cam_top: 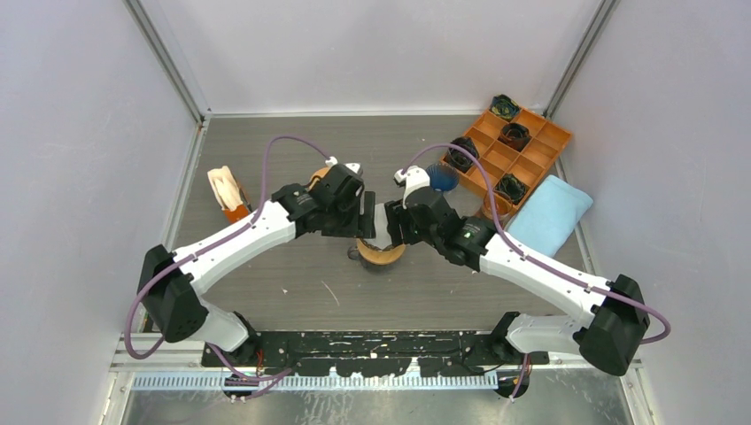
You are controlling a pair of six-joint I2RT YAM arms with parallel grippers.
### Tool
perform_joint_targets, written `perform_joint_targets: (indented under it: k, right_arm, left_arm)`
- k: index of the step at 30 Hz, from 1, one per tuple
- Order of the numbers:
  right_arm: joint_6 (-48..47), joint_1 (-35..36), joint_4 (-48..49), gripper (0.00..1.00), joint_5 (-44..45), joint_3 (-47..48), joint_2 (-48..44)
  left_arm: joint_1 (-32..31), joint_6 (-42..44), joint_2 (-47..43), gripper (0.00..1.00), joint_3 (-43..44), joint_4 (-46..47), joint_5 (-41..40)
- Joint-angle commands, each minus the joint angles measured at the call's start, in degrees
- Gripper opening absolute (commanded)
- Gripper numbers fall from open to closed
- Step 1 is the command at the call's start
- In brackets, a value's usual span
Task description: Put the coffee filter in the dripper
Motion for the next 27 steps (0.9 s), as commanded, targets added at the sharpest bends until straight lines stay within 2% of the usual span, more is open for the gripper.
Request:
perform_joint_targets:
  k: [1,27]
  right_arm:
    - [0.69,-0.26,-0.78,0.65,-1.78,3.64,-1.08]
    - [-1.17,-0.98,-2.31,0.74,-4.28,4.62,2.30]
  left_arm:
    - [0.79,-0.62,-3.69,0.74,-0.56,3.06,1.35]
    - [2.27,-0.47,-0.22,0.75,-1.87,4.53,3.30]
